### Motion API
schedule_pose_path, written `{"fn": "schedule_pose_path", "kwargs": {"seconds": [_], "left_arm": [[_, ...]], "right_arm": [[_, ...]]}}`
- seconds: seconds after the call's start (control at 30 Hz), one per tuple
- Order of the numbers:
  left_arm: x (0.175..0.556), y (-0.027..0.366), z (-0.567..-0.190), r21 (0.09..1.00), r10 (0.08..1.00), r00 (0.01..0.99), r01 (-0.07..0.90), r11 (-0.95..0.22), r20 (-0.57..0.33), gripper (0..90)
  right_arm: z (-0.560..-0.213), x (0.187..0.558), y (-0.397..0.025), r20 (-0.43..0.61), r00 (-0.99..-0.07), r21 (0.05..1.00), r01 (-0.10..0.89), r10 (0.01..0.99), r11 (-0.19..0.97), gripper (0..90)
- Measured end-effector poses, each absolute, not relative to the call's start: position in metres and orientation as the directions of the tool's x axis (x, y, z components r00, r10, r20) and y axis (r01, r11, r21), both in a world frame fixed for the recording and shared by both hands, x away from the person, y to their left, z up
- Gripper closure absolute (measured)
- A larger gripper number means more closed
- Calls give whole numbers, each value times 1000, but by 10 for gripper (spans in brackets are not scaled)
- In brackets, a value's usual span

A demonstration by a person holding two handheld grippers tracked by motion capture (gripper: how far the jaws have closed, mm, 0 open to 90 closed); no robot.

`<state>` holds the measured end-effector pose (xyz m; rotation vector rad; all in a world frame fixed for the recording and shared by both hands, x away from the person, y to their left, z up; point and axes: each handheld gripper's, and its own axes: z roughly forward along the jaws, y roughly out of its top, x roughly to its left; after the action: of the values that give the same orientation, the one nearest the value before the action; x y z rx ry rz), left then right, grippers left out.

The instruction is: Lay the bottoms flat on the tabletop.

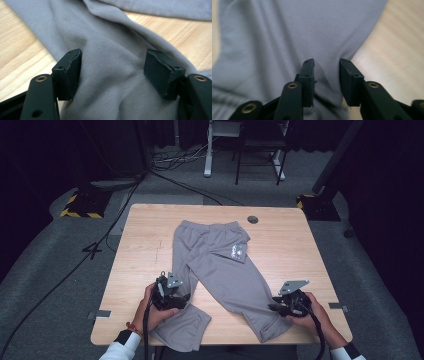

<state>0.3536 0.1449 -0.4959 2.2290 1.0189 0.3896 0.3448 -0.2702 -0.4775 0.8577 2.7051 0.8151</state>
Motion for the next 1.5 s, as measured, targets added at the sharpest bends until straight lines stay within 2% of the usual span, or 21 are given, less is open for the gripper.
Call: {"fn": "schedule_pose_path", "kwargs": {"seconds": [0.17, 0.2, 0.27, 0.43, 0.5, 0.57, 0.63, 0.7, 0.83, 0.87, 0.93, 0.97, 1.0, 1.2, 1.37, 1.5], "left_arm": [[351, 134, -496, 663, 741, 671, 553, -505, 5, 299], [350, 131, -495, 660, 740, 672, 555, -506, 2, 298], [349, 126, -493, 649, 744, 667, 553, -523, 31, 288], [346, 129, -471, 689, 716, 696, 492, -531, 55, 263], [351, 136, -463, 698, 727, 683, 485, -527, 74, 265], [361, 145, -463, 694, 748, 656, 490, -528, 107, 266], [376, 156, -466, 687, 773, 628, 521, -506, 93, 273], [400, 165, -476, 657, 789, 611, 567, -497, 70, 270], [414, 170, -487, 648, 802, 596, 596, -474, 38, 285], [418, 170, -492, 642, 805, 593, 608, -467, 23, 274], [419, 170, -493, 641, 804, 595, 616, -458, 3, 275], [419, 170, -492, 638, 804, 595, 615, -463, 9, 272], [420, 170, -492, 638, 807, 590, 616, -462, 14, 272], [421, 168, -492, 631, 815, 579, 629, -453, 8, 270], [426, 173, -491, 628, 835, 550, 646, -435, 12, 262], [427, 177, -491, 626, 852, 524, 663, -411, 5, 262]], "right_arm": [[-477, 323, -270, 11, -852, 541, 445, 523, 714, 614], [-475, 315, -267, 5, -878, 523, 410, 479, 747, 589], [-472, 313, -261, -15, -891, 529, 377, 453, 760, 563], [-459, 332, -255, -50, -860, 619, 372, 507, 692, 513], [-461, 357, -252, -62, -828, 653, 388, 557, 651, 489], [-463, 367, -250, -59, -818, 654, 402, 572, 641, 478], [-469, 385, -246, -88, -795, 642, 415, 600, 644, 474], [-477, 407, -242, -63, -771, 663, 442, 634, 604, 507], [-482, 415, -236, -69, -773, 656, 441, 631, 612, 561], [-485, 416, -233, -90, -772, 643, 438, 629, 629, 629], [-485, 416, -233, -77, -777, 643, 440, 624, 626, 652], [-485, 414, -235, -70, -779, 639, 445, 623, 628, 721], [-484, 411, -237, -62, -777, 634, 455, 627, 626, 738], [-482, 397, -259, -64, -768, 609, 475, 637, 635, 742], [-479, 377, -296, -59, -714, 579, 545, 697, 606, 736], [-476, 368, -310, -58, -688, 545, 585, 724, 600, 723]]}}
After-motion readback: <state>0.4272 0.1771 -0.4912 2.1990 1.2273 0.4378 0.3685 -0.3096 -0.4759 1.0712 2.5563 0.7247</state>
